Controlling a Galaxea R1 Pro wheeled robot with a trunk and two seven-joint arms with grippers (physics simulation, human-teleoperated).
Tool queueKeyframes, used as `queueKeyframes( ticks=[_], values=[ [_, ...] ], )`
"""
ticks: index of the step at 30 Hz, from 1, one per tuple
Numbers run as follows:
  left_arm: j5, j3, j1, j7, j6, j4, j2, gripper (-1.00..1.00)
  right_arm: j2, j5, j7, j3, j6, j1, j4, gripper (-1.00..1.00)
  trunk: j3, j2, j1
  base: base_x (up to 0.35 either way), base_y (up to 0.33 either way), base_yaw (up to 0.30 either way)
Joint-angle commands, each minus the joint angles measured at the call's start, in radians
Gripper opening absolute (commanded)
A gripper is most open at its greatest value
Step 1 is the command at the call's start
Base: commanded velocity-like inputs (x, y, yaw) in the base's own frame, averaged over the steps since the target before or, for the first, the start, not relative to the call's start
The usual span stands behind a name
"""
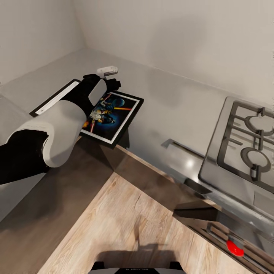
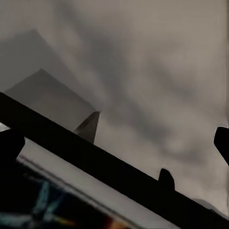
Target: Pick up the poster from the kitchen countertop and hang it on one of the wall nails in the kitchen.
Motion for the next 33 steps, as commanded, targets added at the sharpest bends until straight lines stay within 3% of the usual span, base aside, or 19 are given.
queueKeyframes(
  ticks=[1,16,33],
  values=[
    [0.013,0.001,0.0,0.008,0.005,0.013,0.0,1.0,0.0,-0.008,0.008,-0.005,-0.004,-0.001,0.004,1.0,-0.001,0.0,0.0,-0.099,0.0,0.0],
    [0.012,-0.001,0.0,0.008,0.006,0.005,0.0,1.0,0.0,-0.008,0.008,-0.005,-0.004,-0.001,0.004,1.0,-0.001,0.0,0.0,-0.019,0.0,0.0],
    [0.012,-0.003,0.0,0.008,0.014,-0.035,0.0,1.0,0.0,-0.008,0.008,-0.005,-0.004,-0.001,0.004,1.0,-0.001,0.0,0.0,0.087,0.0,0.0]
  ],
)
